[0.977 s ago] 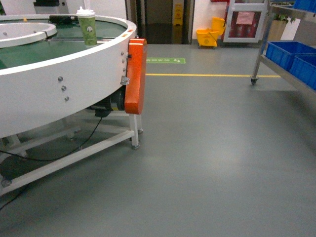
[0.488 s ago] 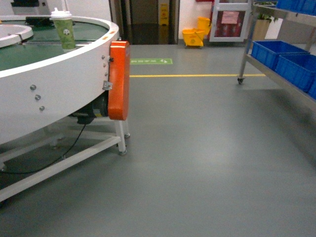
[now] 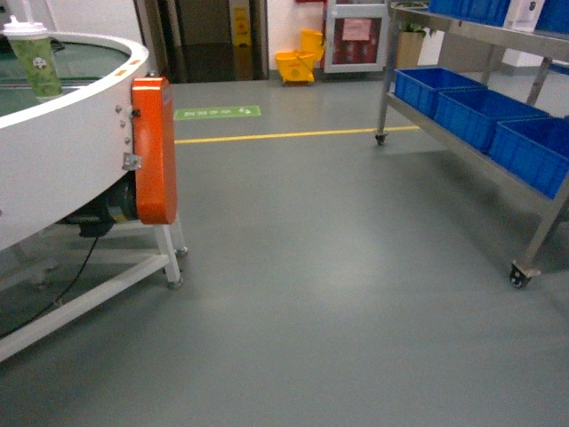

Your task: Pick red block from blue box to shelf

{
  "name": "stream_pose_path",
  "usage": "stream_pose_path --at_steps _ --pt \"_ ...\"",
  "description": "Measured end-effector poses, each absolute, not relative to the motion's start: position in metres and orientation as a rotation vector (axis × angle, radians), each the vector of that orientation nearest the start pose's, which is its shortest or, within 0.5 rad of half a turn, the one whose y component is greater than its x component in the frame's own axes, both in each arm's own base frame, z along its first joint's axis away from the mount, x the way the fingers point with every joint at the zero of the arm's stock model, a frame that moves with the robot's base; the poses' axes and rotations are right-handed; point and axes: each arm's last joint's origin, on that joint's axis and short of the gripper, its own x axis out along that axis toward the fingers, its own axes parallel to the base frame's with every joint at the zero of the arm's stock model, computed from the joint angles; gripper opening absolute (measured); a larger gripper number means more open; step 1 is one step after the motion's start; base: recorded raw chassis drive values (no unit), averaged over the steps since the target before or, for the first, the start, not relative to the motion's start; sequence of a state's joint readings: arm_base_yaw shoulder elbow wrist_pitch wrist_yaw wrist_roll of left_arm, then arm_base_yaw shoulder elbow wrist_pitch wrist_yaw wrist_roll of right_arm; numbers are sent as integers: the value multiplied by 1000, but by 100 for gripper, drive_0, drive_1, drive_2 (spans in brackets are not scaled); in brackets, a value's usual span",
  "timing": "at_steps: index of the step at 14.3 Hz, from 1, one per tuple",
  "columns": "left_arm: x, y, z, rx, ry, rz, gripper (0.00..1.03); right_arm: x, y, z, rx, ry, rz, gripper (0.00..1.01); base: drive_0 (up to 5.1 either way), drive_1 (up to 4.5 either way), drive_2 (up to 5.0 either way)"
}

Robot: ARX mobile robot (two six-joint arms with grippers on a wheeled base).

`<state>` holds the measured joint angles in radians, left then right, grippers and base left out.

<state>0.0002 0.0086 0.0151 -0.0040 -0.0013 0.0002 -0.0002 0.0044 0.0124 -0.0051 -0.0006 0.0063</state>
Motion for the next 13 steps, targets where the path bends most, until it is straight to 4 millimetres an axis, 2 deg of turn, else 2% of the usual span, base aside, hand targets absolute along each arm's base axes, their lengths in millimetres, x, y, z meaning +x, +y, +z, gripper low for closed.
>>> stream_pose_path --at_steps 13 --pt "97 0 168 0 -2 1 98 97 0 167 6 -3 0 29 0 0 0"
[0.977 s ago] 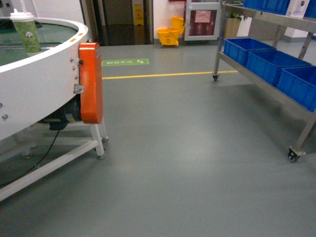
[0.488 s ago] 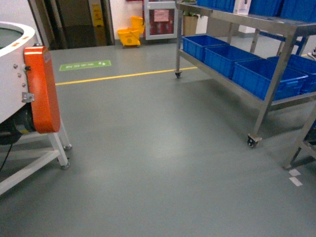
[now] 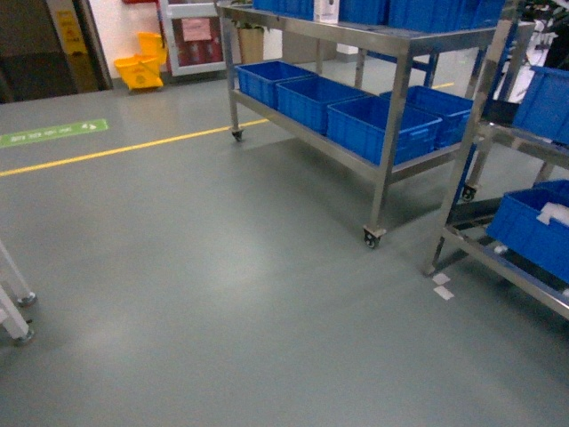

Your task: Pick red block from blue box to shelf

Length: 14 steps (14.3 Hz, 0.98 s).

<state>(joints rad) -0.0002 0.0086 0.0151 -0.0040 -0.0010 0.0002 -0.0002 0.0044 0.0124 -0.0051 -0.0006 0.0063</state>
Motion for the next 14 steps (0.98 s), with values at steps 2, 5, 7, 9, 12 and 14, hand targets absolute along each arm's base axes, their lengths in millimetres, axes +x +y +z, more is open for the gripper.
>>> stream_pose_path --at_steps 2,5,7,9,12,14 --pt "97 0 168 0 -2 1 98 97 0 167 6 -3 0 29 0 0 0" --pt "97 0 168 0 -2 1 98 97 0 167 6 -3 0 29 0 0 0" --pt "97 0 168 0 -2 1 98 97 0 167 6 -3 0 29 0 0 0" --pt "97 0 168 0 -2 1 98 97 0 167 6 -3 0 29 0 0 0" --pt "97 0 168 0 -2 1 98 97 0 167 6 -3 0 29 0 0 0" --pt "97 0 168 0 -2 1 98 97 0 167 6 -3 0 29 0 0 0"
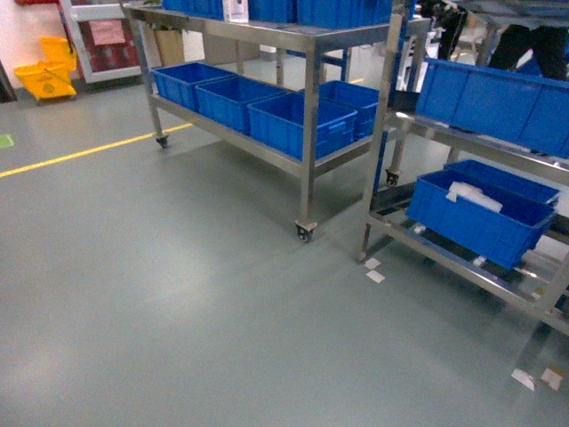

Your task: Pick red block from blue box to shelf

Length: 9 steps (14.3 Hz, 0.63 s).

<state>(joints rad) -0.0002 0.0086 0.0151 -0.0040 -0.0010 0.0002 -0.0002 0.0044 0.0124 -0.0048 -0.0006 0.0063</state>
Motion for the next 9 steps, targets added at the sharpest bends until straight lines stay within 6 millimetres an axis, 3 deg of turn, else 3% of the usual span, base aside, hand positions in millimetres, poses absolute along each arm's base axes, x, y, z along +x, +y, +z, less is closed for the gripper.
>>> stream_pose_path --at_steps 4,9 --pt "97 0 168 0 -2 1 98 97 0 167 6 -3 0 29 0 0 0" --pt "97 0 168 0 -2 1 98 97 0 167 6 -3 0 29 -141 -141 -141"
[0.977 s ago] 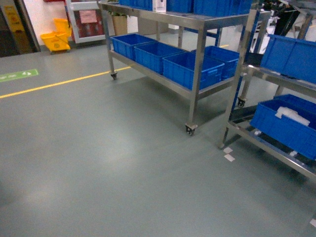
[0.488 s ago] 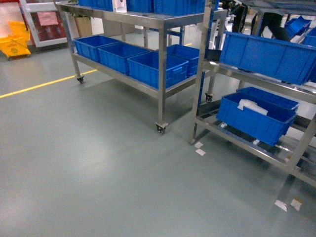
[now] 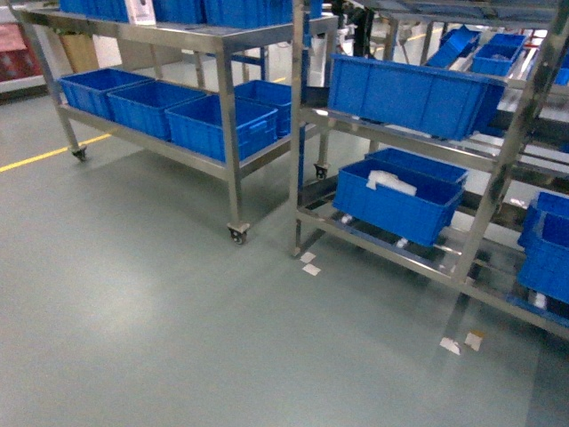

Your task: Pick red block from blue box to shelf

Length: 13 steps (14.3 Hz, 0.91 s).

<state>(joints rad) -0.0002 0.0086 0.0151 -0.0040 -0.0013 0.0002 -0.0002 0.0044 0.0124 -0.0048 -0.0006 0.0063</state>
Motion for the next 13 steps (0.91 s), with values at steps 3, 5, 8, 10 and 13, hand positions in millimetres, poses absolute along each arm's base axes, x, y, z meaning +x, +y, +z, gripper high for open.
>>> stream_pose_path --at_steps 3,5,8,10,13 --pt "97 0 168 0 -2 1 98 97 0 167 6 -3 0 29 -141 -141 -141" --pt "97 0 168 0 -2 1 98 97 0 167 6 -3 0 29 -141 -141 -141" --pt "97 0 168 0 -2 1 98 97 0 167 6 -3 0 29 -141 -141 -141" --pt "97 0 168 0 -2 1 98 97 0 167 6 -3 0 29 -141 -141 -141" --pt "97 0 168 0 -2 1 98 97 0 167 6 -3 0 29 -154 -154 -154"
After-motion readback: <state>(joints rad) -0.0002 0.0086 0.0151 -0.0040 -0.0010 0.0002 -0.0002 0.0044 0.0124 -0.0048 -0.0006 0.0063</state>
